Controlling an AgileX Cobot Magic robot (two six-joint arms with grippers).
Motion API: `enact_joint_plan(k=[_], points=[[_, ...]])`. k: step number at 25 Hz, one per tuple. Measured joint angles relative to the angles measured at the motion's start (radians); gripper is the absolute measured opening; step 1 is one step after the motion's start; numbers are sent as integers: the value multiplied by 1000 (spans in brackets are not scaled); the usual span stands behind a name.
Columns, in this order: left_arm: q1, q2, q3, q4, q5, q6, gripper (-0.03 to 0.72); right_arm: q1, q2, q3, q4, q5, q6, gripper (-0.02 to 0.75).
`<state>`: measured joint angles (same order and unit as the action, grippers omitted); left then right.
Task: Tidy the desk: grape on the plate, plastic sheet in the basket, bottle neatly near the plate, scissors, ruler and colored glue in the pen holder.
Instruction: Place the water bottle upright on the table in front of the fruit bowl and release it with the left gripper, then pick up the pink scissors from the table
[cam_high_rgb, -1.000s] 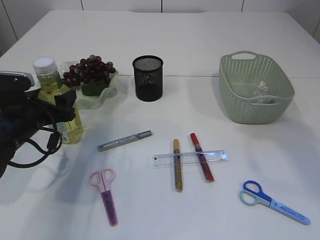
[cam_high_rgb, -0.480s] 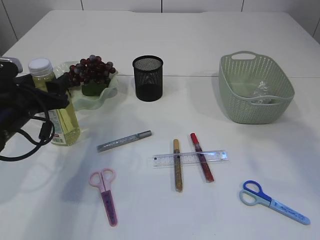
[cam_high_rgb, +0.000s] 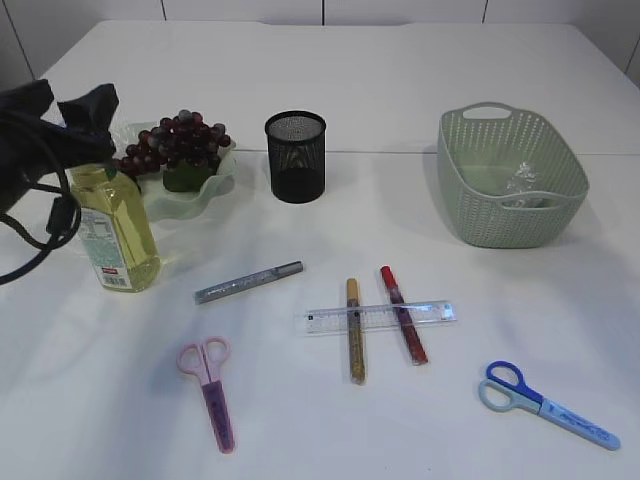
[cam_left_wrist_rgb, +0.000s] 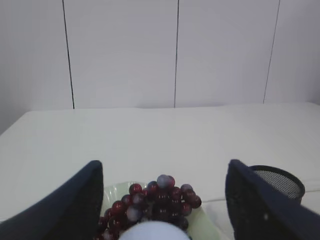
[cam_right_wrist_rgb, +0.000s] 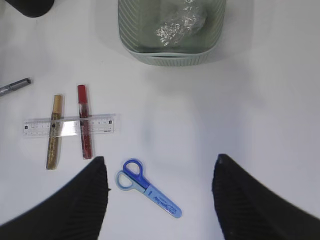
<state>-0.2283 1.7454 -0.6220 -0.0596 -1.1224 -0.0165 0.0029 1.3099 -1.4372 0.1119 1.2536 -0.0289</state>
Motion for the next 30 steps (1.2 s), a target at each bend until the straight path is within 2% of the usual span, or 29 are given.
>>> enact_joint_plan(k=[4, 9, 19, 23, 26, 30], points=[[0, -110, 0, 0, 118, 2, 551, 0, 0, 0, 0, 0, -15, 512], [0, -276, 3, -2, 362, 0, 550, 0, 0, 0, 0, 0, -27, 512], [-13, -744, 7, -32, 1080, 0, 547, 0, 0, 0, 85, 0, -32, 512], [-17, -932, -22, -46, 1393, 0, 505, 0, 0, 0, 97, 0, -35, 512], [-17, -1000, -69, -72, 1636, 0, 461, 0, 0, 0, 111, 0, -35, 512], [-17, -1017, -146, -139, 1904, 0, 445, 0, 0, 0, 137, 0, -37, 512]])
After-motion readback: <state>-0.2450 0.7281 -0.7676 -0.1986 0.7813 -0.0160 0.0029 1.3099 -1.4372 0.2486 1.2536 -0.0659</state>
